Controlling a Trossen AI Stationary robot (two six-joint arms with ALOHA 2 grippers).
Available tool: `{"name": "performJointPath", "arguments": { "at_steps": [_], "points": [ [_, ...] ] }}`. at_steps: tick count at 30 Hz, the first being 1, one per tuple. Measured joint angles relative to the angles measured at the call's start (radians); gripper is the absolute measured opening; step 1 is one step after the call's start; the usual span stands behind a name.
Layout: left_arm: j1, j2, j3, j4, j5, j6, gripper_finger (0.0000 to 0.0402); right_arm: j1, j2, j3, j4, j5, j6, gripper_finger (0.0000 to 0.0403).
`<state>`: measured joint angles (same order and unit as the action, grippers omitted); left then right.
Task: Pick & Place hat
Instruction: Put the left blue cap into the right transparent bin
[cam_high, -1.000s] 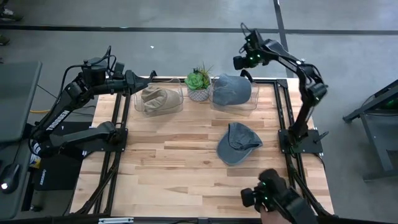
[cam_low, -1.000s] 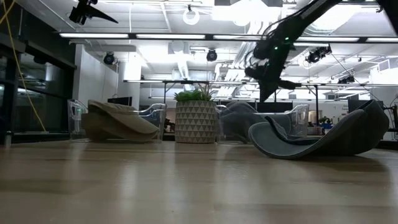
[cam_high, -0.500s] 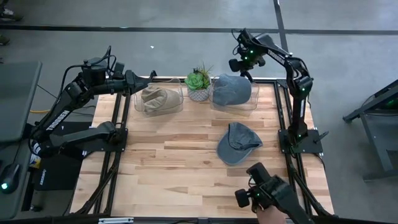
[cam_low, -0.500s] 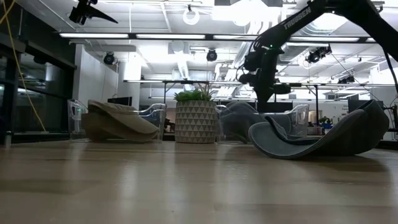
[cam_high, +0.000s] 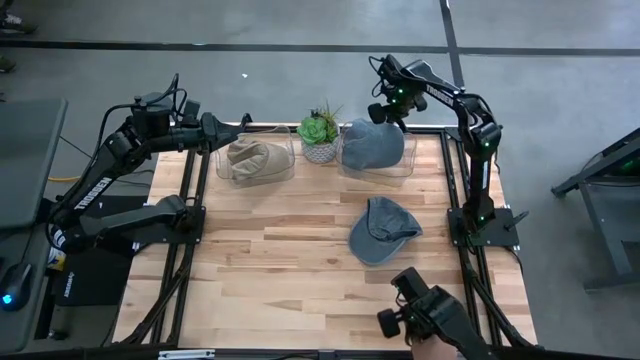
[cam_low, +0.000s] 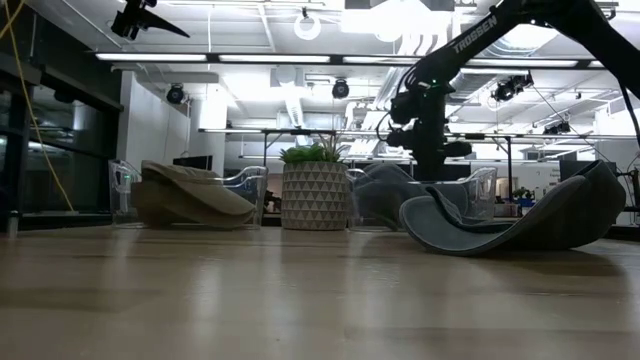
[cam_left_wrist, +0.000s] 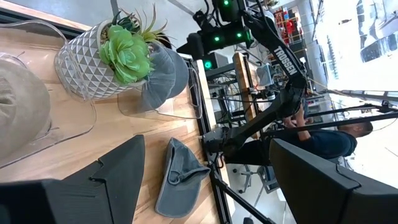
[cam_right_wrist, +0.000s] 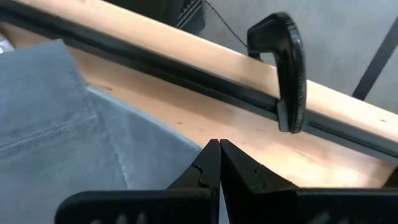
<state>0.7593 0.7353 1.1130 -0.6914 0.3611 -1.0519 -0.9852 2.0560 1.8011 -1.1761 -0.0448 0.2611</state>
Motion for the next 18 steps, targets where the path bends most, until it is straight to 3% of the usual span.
{"name": "performJointPath", "arguments": {
  "at_steps": [11,18],
  "points": [
    [0.0,0.0,0.0,0.0,0.0,0.017,0.0303,0.018,0.0,0.0,-0.042,-0.14,-0.019,0.0],
    [0.0,0.0,0.0,0.0,0.007,0.019,0.0303,0.032,-0.008,0.0,0.002,-0.012,-0.032,0.0]
  ]
}}
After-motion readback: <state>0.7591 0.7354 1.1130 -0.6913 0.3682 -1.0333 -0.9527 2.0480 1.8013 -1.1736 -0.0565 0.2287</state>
